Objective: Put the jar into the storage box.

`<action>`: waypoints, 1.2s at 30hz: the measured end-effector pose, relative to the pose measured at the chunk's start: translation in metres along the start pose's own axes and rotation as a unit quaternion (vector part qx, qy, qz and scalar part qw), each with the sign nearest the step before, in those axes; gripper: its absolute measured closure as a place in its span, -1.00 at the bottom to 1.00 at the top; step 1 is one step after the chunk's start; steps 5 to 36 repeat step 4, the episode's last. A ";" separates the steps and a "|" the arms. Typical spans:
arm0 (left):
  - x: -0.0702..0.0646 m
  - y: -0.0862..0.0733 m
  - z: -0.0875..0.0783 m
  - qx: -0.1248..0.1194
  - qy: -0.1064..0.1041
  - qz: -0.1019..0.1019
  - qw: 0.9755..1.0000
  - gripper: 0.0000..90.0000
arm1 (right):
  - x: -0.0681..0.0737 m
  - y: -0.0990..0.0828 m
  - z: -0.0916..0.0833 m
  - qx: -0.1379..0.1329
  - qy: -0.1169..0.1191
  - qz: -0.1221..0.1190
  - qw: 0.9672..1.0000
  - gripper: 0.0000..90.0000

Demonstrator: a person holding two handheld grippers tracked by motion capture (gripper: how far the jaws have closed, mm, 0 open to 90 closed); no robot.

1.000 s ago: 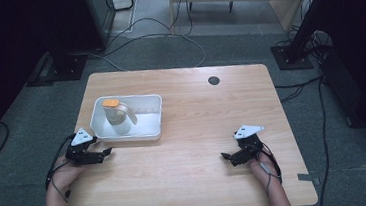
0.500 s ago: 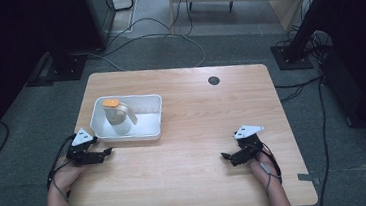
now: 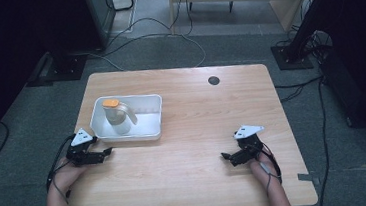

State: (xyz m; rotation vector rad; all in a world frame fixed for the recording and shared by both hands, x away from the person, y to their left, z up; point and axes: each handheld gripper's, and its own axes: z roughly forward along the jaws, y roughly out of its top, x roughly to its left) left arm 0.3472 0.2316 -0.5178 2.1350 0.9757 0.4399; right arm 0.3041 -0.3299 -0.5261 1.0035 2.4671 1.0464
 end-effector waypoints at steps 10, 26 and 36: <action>0.000 0.000 0.000 0.001 0.000 0.001 1.000 -0.55 | 0.000 0.000 0.000 0.000 0.000 0.000 1.000 -1.00; 0.000 0.000 0.000 0.001 0.000 0.001 1.000 -0.55 | 0.000 0.000 0.000 0.000 0.000 0.000 1.000 -1.00; 0.000 0.000 0.000 0.001 0.000 0.001 1.000 -0.55 | 0.000 0.000 0.000 0.000 0.000 0.000 1.000 -1.00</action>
